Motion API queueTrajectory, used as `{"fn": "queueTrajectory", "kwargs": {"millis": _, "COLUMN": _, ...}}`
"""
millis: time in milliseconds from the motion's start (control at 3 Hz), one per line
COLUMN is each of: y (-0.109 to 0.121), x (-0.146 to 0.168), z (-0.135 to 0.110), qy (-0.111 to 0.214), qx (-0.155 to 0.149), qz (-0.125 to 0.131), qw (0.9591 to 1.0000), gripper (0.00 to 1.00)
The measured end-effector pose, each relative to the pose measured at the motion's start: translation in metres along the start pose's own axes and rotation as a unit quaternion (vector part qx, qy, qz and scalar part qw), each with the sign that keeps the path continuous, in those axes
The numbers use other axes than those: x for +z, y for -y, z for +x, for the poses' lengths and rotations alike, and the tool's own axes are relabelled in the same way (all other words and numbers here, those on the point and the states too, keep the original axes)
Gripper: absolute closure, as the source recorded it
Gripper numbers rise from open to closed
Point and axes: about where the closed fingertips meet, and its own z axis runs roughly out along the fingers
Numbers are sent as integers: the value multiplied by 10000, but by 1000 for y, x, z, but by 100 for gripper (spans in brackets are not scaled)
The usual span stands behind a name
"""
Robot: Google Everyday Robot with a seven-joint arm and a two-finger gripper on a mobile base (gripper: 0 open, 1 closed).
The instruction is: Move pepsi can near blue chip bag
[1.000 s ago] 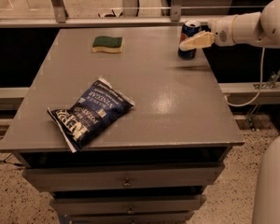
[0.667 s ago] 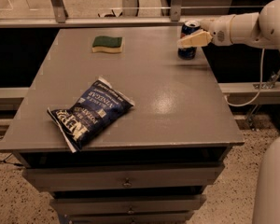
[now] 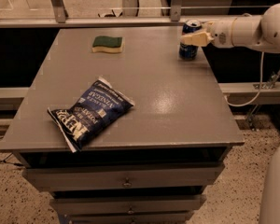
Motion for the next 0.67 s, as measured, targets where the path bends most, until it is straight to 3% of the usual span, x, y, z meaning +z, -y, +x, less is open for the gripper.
{"fn": "queueTrajectory", "kwargs": {"millis": 333, "y": -13, "x": -8, "z": -26, "qy": 359, "qx": 94, "qz": -260, "qw": 9990, "gripper": 87}}
{"fn": "queueTrajectory", "kwargs": {"millis": 667, "y": -14, "x": -5, "z": -26, "qy": 354, "qx": 98, "qz": -284, "qw": 9989, "gripper": 100}}
